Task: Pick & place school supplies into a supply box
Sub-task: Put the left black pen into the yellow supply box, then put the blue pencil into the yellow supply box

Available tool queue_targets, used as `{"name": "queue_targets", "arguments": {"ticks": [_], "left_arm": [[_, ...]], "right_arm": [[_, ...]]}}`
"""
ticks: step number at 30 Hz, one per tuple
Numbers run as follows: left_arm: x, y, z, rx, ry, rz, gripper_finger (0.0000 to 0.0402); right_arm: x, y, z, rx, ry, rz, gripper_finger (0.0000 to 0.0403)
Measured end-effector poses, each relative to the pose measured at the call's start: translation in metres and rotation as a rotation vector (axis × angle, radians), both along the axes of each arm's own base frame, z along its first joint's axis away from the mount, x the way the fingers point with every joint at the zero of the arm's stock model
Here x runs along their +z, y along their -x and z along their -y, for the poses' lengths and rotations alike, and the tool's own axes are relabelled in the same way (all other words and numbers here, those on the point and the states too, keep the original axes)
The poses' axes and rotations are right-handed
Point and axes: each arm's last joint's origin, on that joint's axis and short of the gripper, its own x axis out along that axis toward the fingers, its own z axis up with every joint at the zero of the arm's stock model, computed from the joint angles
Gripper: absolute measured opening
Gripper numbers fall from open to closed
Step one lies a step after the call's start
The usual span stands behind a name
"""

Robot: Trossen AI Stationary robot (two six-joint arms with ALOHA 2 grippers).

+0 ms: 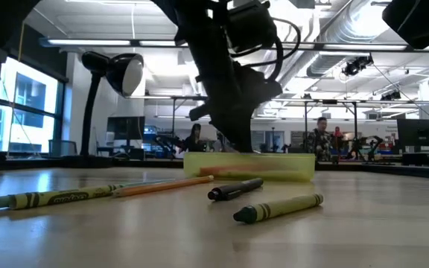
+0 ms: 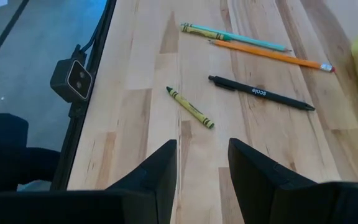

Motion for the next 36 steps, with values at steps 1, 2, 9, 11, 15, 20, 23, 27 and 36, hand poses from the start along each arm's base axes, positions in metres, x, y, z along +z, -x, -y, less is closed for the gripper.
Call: {"name": "queue_targets", "arguments": {"ticks": [1,2,9,11,15,20,23,27,36], "left_arm": [[0.0,0.0,0.0,-0.015,-0.009,-0.009,0.0049],[0.0,0.001,0.001,-0.023,-0.014,-0.013,0.0052],[0.0,0.001,0.0,-0.026,-0.022,-0.022,0.0086],[0.0,0.001,0.0,-0.026,-0.022,-0.021,0.0101],[0.0,0.002,0.0,-0.015,-0.039,-0.027,0.0131],[-0.001,0.002,-0.001,-0.007,-0.041,-0.032,0.0163],[-0.001,0.003,0.0,-0.021,-0.012,-0.037,0.0174],[0.005,0.005,0.003,-0.075,0.084,-0.032,0.0179],[0.049,0.018,0.023,-0.103,0.064,0.063,0.0179]], "right_arm": [[0.0,0.0,0.0,-0.002,0.004,0.003,0.0123],[0.0,0.0,0.0,-0.003,0.005,0.004,0.0123],[0.0,0.0,0.0,-0.017,-0.011,0.003,0.0123],[0.0,0.0,0.0,-0.021,-0.014,0.002,0.0123],[0.0,0.0,0.0,-0.024,-0.017,0.002,0.0123],[0.0,0.0,0.0,-0.034,-0.029,0.002,0.0123],[0.0,0.0,0.0,-0.034,-0.029,0.002,0.0123],[0.0,0.0,0.0,-0.034,-0.029,0.002,0.0123],[0.0,0.0,0.0,-0.04,-0.037,0.001,0.0123]]}}
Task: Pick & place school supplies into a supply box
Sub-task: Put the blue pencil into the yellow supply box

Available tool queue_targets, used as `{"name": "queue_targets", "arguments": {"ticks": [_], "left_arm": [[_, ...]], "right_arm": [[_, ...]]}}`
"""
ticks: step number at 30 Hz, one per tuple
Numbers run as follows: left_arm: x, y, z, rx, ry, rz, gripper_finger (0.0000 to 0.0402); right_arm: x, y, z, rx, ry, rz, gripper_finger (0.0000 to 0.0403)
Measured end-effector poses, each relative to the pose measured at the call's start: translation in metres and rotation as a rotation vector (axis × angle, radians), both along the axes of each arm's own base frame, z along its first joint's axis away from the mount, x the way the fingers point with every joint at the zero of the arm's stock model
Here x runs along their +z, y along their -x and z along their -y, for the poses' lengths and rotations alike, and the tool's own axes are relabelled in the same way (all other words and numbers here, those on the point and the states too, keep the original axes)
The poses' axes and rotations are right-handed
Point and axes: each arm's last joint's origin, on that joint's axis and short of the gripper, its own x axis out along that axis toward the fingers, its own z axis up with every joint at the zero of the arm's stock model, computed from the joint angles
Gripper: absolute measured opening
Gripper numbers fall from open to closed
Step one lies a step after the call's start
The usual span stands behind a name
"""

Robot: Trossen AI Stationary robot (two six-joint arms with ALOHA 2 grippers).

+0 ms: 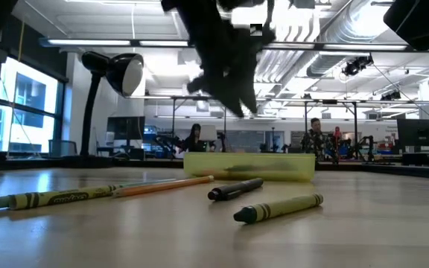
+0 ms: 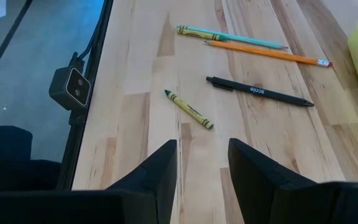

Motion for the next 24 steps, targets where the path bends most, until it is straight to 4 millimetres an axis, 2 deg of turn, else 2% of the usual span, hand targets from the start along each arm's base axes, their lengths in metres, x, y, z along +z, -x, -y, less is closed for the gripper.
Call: {"name": "queue_targets", "arguments": {"ticks": [7,14,20,24], "left_arm": [[0.034,0.021,0.061,0.012,-0.176,0.095,0.0179],[0.033,0.053,0.133,0.105,-0.292,0.136,0.0179],[0.03,0.085,0.183,0.215,-0.193,0.199,0.0179],[0.032,0.096,0.212,0.191,-0.085,0.263,0.0179]], "right_arm": [[0.0,0.0,0.0,-0.015,-0.007,0.004,0.0123],[0.0,0.0,0.001,-0.035,-0.007,0.014,0.0123],[0.001,-0.001,0.001,-0.036,-0.007,0.016,0.0123],[0.001,-0.001,0.001,-0.036,-0.007,0.016,0.0123]]}}
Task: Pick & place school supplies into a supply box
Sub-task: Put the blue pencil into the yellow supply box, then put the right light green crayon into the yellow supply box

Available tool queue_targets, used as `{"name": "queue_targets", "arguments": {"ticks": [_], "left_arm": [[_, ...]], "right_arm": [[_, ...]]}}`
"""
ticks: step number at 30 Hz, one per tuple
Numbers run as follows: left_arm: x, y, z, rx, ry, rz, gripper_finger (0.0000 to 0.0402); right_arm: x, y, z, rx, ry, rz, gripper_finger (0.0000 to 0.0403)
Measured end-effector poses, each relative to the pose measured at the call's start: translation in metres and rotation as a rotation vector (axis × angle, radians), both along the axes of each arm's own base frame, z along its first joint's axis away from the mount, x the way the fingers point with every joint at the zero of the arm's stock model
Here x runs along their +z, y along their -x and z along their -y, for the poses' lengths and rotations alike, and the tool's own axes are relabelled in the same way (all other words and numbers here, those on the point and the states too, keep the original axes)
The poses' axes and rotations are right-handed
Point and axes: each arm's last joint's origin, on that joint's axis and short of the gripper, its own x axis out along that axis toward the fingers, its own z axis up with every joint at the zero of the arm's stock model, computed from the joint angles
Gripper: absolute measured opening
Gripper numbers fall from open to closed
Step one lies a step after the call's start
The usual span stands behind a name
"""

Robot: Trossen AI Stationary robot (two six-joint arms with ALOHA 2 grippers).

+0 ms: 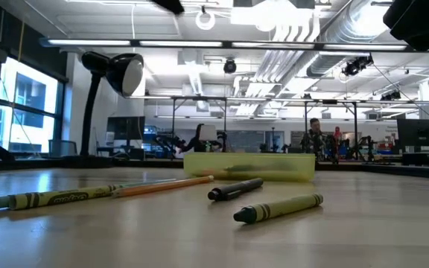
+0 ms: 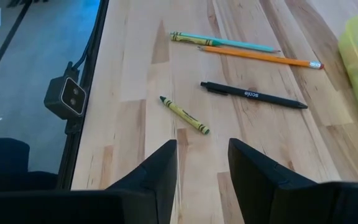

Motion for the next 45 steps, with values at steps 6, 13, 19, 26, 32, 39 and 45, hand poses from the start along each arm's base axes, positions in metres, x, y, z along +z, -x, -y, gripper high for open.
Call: {"name": "queue_targets", "arguments": {"ticks": [6,13,19,26,32,39,45], "left_arm": [[0.0,0.0,0.024,-0.074,0.094,0.079,0.0179],[-0.029,-0.014,0.009,-0.072,0.107,-0.103,0.0179],[-0.054,-0.032,-0.02,-0.031,0.186,-0.301,0.0179],[-0.072,-0.045,-0.026,0.049,0.104,-0.258,0.0179],[-0.084,-0.04,-0.026,0.116,0.078,-0.295,0.0179],[-0.112,-0.039,-0.02,0.106,0.155,-0.442,0.0179],[-0.103,-0.037,-0.022,0.137,0.049,-0.374,0.0179]], "right_arm": [[0.002,-0.001,-0.001,-0.004,-0.015,0.02,0.0123],[0.004,-0.003,-0.002,-0.009,-0.032,0.044,0.0123],[0.004,-0.003,-0.002,-0.009,-0.035,0.046,0.0123],[0.004,-0.003,-0.003,0.008,-0.015,0.055,0.0123],[0.005,-0.003,-0.003,0.019,-0.017,0.054,0.0123],[0.005,-0.003,-0.003,0.022,0.011,0.065,0.0123],[0.001,-0.008,-0.003,0.097,0.018,0.03,0.0123]]}}
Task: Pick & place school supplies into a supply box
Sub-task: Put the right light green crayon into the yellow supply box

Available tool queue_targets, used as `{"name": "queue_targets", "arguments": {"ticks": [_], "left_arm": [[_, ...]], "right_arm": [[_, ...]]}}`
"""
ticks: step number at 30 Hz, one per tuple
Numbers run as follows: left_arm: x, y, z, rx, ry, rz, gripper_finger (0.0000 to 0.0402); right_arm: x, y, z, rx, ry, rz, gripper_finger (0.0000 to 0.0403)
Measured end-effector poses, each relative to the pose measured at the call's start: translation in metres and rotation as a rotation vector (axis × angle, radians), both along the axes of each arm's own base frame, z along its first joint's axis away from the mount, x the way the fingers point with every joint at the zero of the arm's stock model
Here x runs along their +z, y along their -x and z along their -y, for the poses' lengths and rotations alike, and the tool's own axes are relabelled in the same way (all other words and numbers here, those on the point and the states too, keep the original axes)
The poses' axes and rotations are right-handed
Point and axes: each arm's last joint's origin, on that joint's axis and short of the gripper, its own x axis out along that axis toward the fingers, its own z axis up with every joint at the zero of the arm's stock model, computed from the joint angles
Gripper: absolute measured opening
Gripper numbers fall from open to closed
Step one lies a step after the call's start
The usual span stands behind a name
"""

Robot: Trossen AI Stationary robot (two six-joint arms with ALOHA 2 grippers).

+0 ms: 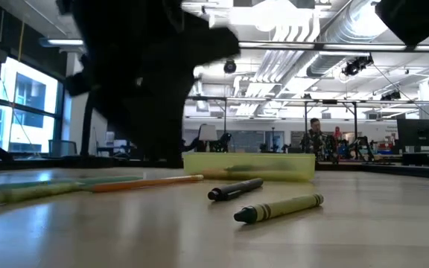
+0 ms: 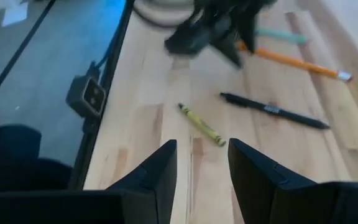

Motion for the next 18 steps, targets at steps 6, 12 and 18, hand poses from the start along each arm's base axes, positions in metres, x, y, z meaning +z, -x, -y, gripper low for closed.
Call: {"name": "queue_targets", "arguments": {"ticks": [6,12,18], "left_arm": [[0.024,-0.006,0.002,-0.077,-0.069,0.038,0.0179],[0.059,0.026,-0.007,0.02,-0.283,-0.14,0.0179],[0.039,0.072,-0.04,0.247,-0.346,-0.124,0.0179]], "right_arm": [[-0.013,-0.002,-0.001,-0.02,-0.12,-0.136,0.0123],[-0.02,0.001,0.002,-0.103,-0.125,-0.202,0.0123],[-0.018,-0.001,0.002,-0.103,-0.117,-0.166,0.0123]]}}
